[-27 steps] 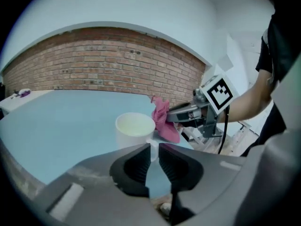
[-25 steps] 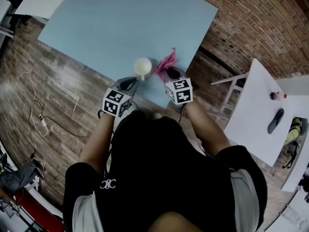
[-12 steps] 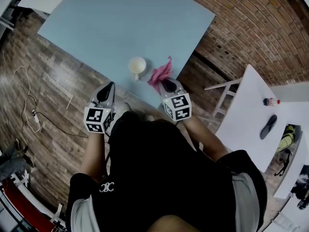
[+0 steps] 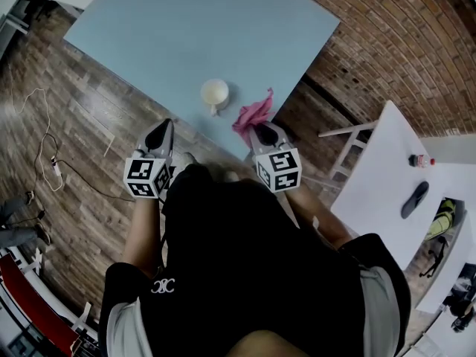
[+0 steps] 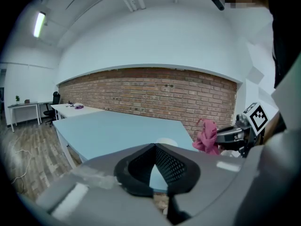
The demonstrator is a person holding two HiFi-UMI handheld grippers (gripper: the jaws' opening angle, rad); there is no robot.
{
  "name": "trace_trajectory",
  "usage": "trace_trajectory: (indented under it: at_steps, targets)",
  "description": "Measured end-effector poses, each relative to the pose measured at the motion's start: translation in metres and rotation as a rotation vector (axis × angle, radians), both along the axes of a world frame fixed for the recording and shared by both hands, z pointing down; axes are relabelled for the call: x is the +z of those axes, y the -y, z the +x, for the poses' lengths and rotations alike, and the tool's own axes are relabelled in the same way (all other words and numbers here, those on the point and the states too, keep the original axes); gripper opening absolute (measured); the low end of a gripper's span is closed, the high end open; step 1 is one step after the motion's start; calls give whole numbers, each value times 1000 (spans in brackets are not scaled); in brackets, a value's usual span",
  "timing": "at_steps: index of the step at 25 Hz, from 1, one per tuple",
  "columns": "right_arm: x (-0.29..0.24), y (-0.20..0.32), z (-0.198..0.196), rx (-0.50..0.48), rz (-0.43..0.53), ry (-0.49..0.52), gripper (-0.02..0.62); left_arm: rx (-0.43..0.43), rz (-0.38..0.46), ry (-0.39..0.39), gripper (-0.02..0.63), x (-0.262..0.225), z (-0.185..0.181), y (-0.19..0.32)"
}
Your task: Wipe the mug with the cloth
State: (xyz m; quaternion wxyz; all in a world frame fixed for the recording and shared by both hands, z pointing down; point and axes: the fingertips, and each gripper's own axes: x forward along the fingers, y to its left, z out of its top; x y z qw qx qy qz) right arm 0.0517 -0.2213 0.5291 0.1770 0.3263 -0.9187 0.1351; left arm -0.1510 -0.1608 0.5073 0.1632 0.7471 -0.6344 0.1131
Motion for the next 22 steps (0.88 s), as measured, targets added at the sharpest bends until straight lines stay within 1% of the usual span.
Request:
trace_trajectory:
  at_steps: [6, 8, 11, 13, 15, 17, 20, 22]
  targets:
    - [15, 3, 2, 22, -23, -16, 37, 26, 4, 24, 0, -5, -16, 16]
    - [21, 7, 2, 50, -30, -21, 37, 43, 0, 24, 0, -2, -23, 26]
    - [28, 19, 0, 112, -43, -28, 37, 95, -7, 24, 0, 2, -35, 48]
    - [27, 30, 0, 176, -47, -30, 37, 139, -21, 20, 0, 6, -45, 63]
    - [25, 41, 0, 262, -51, -30, 37, 190, -33, 19, 0, 9, -60, 79]
    - [27, 49, -3, 355, -61, -40, 37, 247, -33, 14, 0, 11, -81, 97]
    - [33, 49, -8, 498, -69, -87, 37, 337, -38, 1, 0, 19, -114, 124]
    - [32, 44, -10, 617, -75, -94, 37, 409, -42, 3, 0, 23, -133, 142]
